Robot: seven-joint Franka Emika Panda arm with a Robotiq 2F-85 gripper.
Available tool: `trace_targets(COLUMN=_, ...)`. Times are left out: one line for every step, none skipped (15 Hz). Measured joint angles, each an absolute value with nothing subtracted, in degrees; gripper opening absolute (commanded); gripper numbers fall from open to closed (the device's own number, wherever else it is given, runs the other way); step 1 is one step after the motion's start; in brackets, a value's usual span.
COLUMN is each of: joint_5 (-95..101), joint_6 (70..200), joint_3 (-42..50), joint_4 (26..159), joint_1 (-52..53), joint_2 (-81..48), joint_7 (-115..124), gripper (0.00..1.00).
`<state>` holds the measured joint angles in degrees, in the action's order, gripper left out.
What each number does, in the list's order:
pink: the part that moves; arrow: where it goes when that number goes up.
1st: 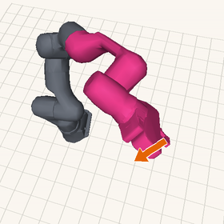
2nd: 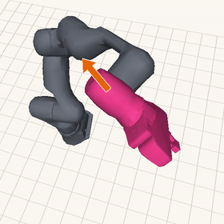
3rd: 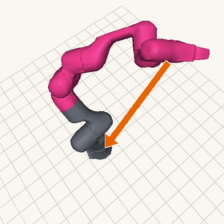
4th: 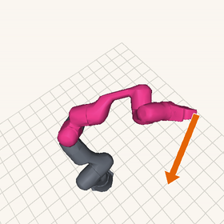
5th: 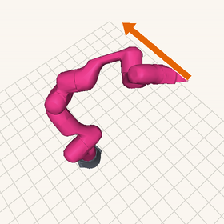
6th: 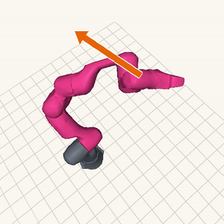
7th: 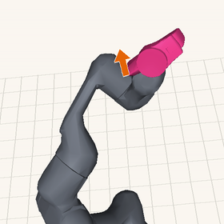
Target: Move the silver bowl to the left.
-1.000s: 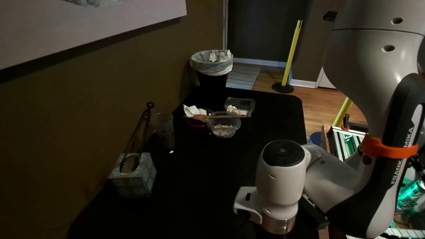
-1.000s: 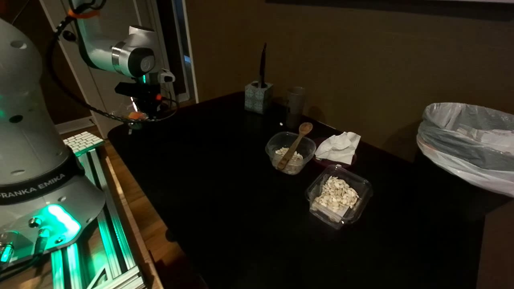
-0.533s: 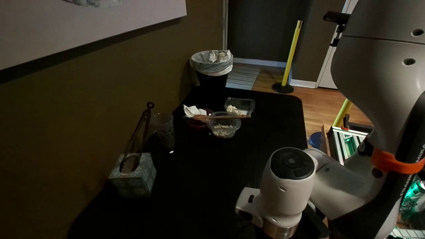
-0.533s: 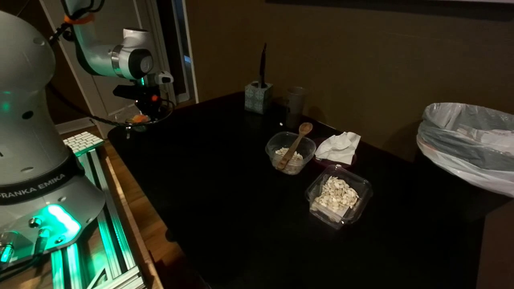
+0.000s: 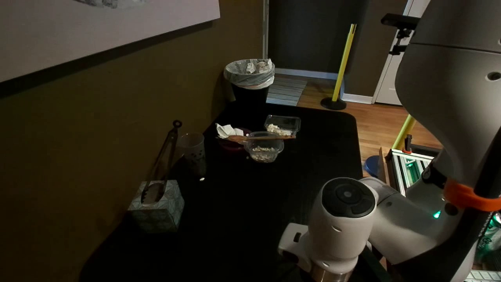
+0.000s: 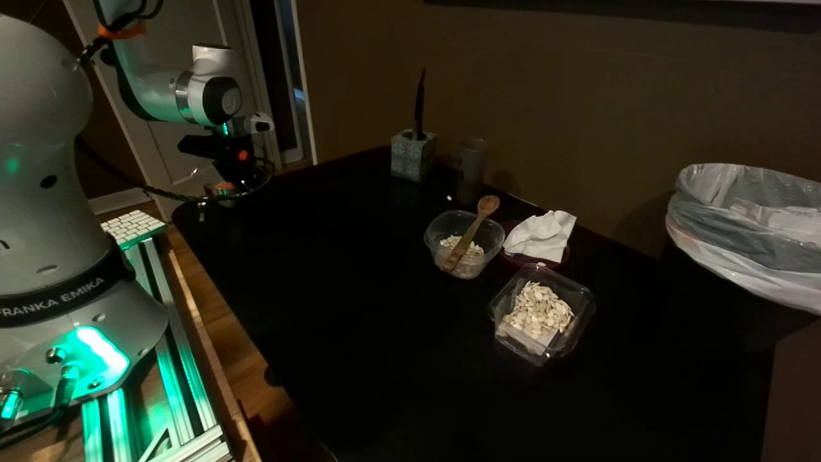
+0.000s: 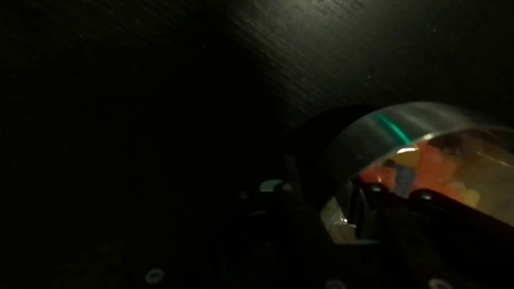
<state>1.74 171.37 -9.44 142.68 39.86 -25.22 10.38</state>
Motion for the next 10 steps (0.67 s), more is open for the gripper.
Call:
trace_targets(joint_5=1.7, joint_6=171.36, joint_3=-9.44, joint_4=142.55, joint_1=39.76, joint_2=-25.26, joint_7=10.6, gripper=0.68)
trace_targets(joint_5=1.67, joint_6=171.35, joint_3=-9.42, joint_4=142.45, joint_1=39.67, joint_2=-25.27, joint_7=10.86, gripper=0.74)
trace_targets(joint_5=1.66, joint_6=171.34, joint_3=-9.42, joint_4=142.38, joint_1=39.55, joint_2=-25.27, joint_7=11.11, gripper=0.83)
trace_targets(joint_5=1.64, joint_6=171.34, joint_3=-9.4, joint_4=142.34, joint_1=39.44, joint_2=-25.27, joint_7=11.31, gripper=0.9)
trace_targets(joint_5=1.64, joint_6=171.34, joint_3=-9.36, joint_4=142.32, joint_1=39.34, joint_2=-25.27, joint_7=11.52, gripper=0.96)
trace_targets(joint_5=1.64, joint_6=171.34, joint_3=-9.27, joint_4=142.3, joint_1=39.29, joint_2=-25.27, joint_7=11.82, gripper=0.93)
trace_targets(joint_5=1.64, joint_6=171.34, joint_3=-9.1, joint_4=142.28, joint_1=39.29, joint_2=-25.27, joint_7=12.16, gripper=0.62)
trace_targets(joint_5=1.64, joint_6=171.34, joint_3=-8.87, joint_4=142.25, joint_1=39.31, joint_2=-25.27, joint_7=12.41, gripper=0.66)
trace_targets(joint_5=1.64, joint_6=171.34, joint_3=-8.48, joint_4=142.19, joint_1=39.4, joint_2=-25.27, joint_7=12.57, gripper=0.66)
trace_targets(joint_5=1.65, joint_6=171.34, joint_3=-8.12, joint_4=142.12, joint_1=39.42, joint_2=-25.27, joint_7=12.61, gripper=0.6)
